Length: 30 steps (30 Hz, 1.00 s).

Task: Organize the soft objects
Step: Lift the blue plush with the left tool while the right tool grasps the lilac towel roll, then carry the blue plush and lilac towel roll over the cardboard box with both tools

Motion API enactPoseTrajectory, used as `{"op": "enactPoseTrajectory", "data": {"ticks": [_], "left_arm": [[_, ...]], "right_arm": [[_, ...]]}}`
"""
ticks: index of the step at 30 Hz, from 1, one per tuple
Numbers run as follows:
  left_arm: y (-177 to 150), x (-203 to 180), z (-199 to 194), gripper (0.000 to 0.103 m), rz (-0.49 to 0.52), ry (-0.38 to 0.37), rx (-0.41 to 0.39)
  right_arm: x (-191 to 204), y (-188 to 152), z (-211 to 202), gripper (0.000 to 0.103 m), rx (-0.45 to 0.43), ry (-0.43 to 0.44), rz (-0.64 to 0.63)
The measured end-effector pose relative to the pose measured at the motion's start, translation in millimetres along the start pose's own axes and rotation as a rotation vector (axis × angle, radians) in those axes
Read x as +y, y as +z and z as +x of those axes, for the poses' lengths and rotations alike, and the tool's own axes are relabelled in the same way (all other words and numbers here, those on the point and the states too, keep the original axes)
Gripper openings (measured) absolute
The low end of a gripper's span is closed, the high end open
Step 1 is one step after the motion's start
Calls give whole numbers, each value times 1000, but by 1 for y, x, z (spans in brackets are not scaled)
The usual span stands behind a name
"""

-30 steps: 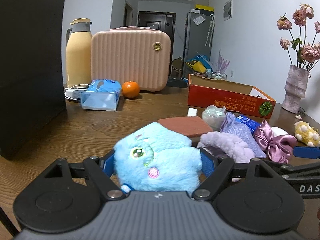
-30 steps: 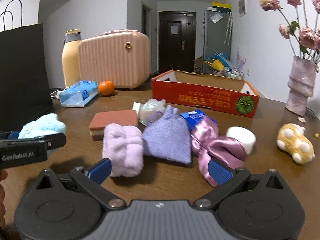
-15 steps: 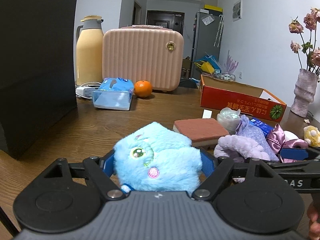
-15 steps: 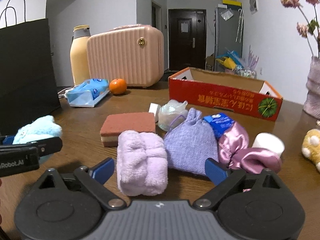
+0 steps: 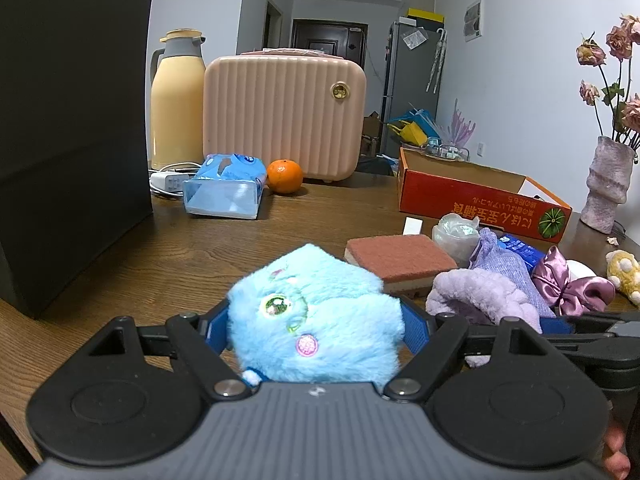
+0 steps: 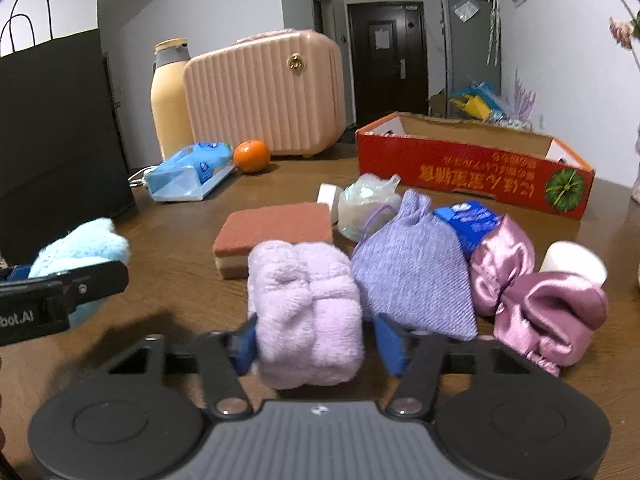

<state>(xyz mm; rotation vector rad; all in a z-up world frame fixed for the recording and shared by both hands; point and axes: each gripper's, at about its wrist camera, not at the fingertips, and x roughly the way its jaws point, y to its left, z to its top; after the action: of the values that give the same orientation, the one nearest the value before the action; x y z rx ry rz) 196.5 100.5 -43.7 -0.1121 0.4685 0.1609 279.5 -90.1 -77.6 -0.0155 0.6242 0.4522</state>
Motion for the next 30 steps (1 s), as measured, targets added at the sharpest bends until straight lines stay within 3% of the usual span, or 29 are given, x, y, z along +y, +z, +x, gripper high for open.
{"op": "enactPoseTrajectory", "data": {"ticks": [5, 8, 30], "left_arm": [[-1, -1, 0, 82, 0, -2, 2], [-1, -1, 0, 82, 0, -2, 3], [6, -16, -4, 82, -1, -9, -19]], "right_arm": [[-1, -3, -3, 24, -11, 28, 13], [-2, -4, -7, 20, -27, 30, 29], [-19, -5, -57, 18, -207, 13, 98]]}}
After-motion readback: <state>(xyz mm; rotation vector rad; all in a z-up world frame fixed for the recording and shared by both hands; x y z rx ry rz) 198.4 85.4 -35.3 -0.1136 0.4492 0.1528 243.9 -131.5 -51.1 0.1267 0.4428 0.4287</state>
